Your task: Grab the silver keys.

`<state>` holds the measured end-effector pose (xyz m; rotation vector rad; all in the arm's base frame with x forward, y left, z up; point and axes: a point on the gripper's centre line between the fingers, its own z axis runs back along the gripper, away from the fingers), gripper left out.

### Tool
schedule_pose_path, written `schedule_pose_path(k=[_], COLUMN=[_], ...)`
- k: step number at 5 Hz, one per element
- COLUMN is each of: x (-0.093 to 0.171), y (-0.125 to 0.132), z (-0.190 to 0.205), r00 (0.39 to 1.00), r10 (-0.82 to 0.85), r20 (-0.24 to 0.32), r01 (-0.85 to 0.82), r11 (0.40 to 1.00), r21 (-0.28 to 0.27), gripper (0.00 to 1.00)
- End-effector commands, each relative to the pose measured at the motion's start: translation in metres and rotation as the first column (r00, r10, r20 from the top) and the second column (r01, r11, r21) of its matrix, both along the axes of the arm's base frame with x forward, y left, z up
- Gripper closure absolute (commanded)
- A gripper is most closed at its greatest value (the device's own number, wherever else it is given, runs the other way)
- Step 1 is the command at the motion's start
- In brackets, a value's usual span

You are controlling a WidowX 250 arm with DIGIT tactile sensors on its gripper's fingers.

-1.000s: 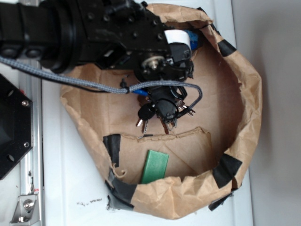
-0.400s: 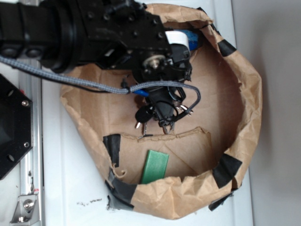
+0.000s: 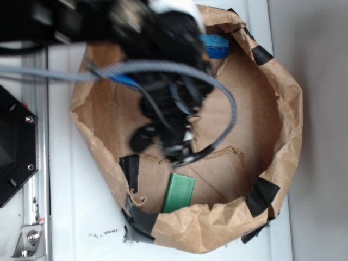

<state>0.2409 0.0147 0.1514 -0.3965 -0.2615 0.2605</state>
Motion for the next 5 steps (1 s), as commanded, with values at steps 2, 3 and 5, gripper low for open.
schedule_pose_path(k=[2,3,5], x=[0.028,0.027,0.027], y=[0.002,-0.003,-0.003], z=[0.019,0.013,0.003], r00=[1.0,0.998,0.996], r10=[0.002,-0.015,-0.008], r20=[0.031,0.067,0.088], r01=[-0.007,-0.003,-0.022], r11=[0.986,0.967,0.945], r21=[0.168,0.253,0.327], gripper=[1.0,1.0,1.0])
